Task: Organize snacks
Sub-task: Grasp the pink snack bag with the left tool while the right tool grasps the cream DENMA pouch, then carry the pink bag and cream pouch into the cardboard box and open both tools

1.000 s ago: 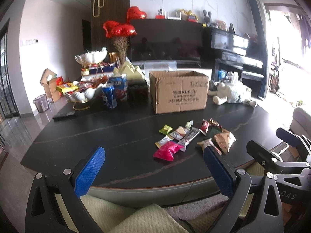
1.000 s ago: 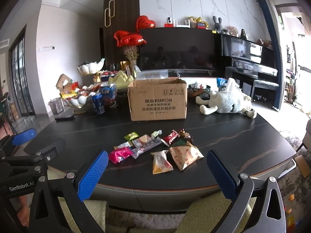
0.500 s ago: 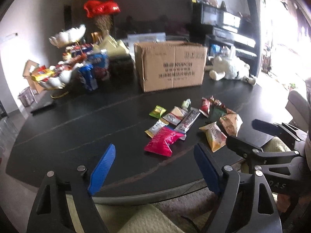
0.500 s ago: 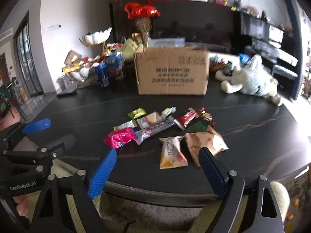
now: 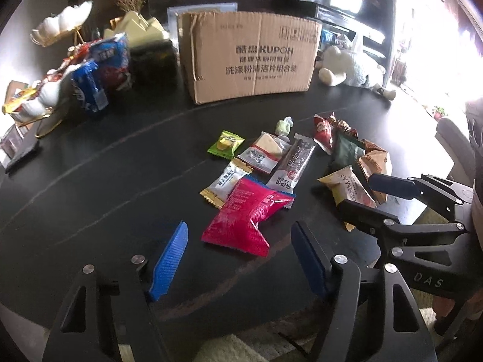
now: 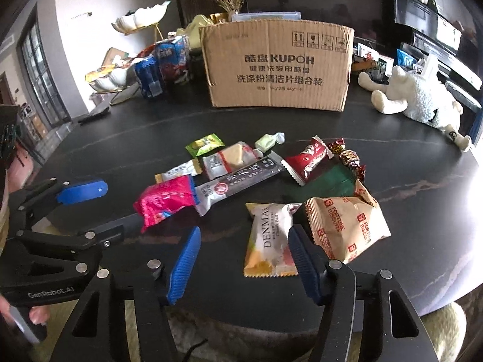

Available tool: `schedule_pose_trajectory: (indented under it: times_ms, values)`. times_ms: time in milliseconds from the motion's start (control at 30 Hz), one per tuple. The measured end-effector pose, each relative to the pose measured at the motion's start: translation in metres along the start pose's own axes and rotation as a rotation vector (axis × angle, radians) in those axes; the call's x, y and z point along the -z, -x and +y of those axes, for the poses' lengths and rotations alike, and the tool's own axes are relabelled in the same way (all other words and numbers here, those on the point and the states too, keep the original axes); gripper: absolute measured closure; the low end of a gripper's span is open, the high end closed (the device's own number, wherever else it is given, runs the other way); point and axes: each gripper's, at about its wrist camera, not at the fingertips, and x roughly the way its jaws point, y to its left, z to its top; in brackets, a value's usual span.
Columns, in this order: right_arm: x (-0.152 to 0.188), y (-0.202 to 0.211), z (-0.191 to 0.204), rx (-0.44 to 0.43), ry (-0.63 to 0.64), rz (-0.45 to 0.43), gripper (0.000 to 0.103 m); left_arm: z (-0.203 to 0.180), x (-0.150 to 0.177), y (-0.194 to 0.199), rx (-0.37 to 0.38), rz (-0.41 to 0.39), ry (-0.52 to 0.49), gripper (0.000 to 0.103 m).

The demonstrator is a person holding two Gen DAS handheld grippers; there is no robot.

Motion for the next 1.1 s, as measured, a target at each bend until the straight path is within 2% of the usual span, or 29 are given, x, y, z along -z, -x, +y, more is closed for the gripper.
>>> schedule_pose_trajectory:
  times_ms: [267,367,433,500,800,1100]
  values:
    - [-0.007,-0.018,-0.008,0.001,-0.018,0.046,0.049,0.004,-0.007,-0.028,0.044,0.059,0.013,0.04]
    - [-0.009,-0.024,-0.011,0.002,-0.025,0.056,0.049,0.007,-0.009,-0.036,0.062,0.075,0.024,0.048]
    - [-0.009,-0.029,-0.012,0.002,-0.031,0.069,0.052,0.008,-0.009,-0.041,0.074,0.093,0.035,0.053]
    - [-0.009,-0.033,-0.014,-0.003,-0.039,0.081,0.059,0.008,-0.01,-0.044,0.079,0.103,0.045,0.054]
    - [-0.008,-0.032,-0.019,-0.026,-0.066,0.077,0.072,0.005,-0.011,-0.035,0.081,0.086,0.061,0.058]
    - [-0.008,-0.018,-0.021,-0.041,-0.086,0.03,0.075,-0.004,-0.018,-0.015,0.045,0.034,0.046,0.058]
